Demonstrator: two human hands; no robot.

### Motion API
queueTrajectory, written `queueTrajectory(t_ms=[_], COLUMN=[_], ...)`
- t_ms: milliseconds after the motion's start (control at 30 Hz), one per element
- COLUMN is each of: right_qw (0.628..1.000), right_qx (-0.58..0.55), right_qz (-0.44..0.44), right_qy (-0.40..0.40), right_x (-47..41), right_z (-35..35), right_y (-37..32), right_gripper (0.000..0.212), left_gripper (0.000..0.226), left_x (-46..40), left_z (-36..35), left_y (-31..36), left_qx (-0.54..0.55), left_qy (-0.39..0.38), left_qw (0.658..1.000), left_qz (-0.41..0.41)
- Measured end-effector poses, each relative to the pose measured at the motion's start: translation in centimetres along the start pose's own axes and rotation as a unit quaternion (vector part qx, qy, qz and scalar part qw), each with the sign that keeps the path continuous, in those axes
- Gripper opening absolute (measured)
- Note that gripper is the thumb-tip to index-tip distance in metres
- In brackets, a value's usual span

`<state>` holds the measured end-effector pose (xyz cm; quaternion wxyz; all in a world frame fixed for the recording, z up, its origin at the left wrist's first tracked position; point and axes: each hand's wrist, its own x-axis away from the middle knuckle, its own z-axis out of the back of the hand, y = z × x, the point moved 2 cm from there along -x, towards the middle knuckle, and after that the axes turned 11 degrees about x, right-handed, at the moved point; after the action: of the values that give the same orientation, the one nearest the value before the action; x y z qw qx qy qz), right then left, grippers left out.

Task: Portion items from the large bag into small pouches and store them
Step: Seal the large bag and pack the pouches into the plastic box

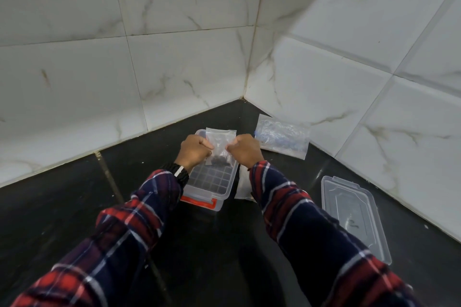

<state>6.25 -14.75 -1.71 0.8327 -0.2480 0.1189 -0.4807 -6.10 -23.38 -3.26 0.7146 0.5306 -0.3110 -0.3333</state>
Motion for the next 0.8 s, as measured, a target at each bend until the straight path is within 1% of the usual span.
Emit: queueTrajectory(t_ms=[33, 67, 133, 200, 300, 400, 500, 600, 633, 733, 800], right_qw=[0.999, 0.994, 0.98, 0.975, 0.973, 0.971, 0.976, 0.978, 0.983, 0.988, 0.988], right_qx=[0.046, 0.103, 0.188, 0.219, 0.231, 0.237, 0.208, 0.173, 0.136, -0.034, -0.066], right_qz=[0.009, 0.018, 0.017, 0.004, -0.007, 0.011, 0.042, 0.067, 0.058, 0.023, 0.006], right_qy=[0.015, 0.036, 0.055, 0.032, -0.003, 0.005, 0.056, 0.091, 0.109, 0.148, 0.136], right_x=[-0.2, -0.2, -0.6, -1.1, -2.0, -2.1, -1.6, -1.1, -0.9, 0.5, 2.3], right_z=[-0.2, -0.3, -0.7, -1.4, -2.4, -2.5, -2.2, -1.8, -1.6, -0.6, 0.2], right_y=[0.0, 0.0, 0.1, 0.3, 0.9, 1.1, 1.1, 1.6, 1.8, 2.8, 3.6], right_gripper=[0.03, 0.028, 0.017, 0.021, 0.03, 0.031, 0.03, 0.027, 0.025, 0.016, 0.016], left_gripper=[0.027, 0.024, 0.022, 0.025, 0.022, 0.023, 0.016, 0.014, 0.015, 0.015, 0.012], left_x=[-0.2, -0.4, -1.2, -1.8, -2.1, -1.9, -1.3, -0.6, -0.3, 1.6, 3.4], left_z=[-0.1, -0.2, -0.5, -0.6, -0.8, -1.0, -1.1, -1.0, -0.9, -1.5, -2.7], left_y=[0.0, 0.1, -0.1, -0.4, -0.7, -0.6, -0.5, -0.2, 0.0, 1.4, 2.3], left_qx=[-0.018, -0.036, -0.071, -0.103, -0.13, -0.17, -0.183, -0.15, -0.134, -0.032, 0.041], left_qy=[0.002, 0.002, -0.009, -0.018, -0.031, -0.063, -0.069, -0.03, -0.008, 0.041, 0.037], left_qw=[1.0, 0.999, 0.997, 0.994, 0.99, 0.982, 0.979, 0.987, 0.991, 0.998, 0.997], left_qz=[-0.004, -0.004, 0.005, 0.028, 0.042, 0.051, 0.053, 0.043, 0.027, -0.035, -0.052])
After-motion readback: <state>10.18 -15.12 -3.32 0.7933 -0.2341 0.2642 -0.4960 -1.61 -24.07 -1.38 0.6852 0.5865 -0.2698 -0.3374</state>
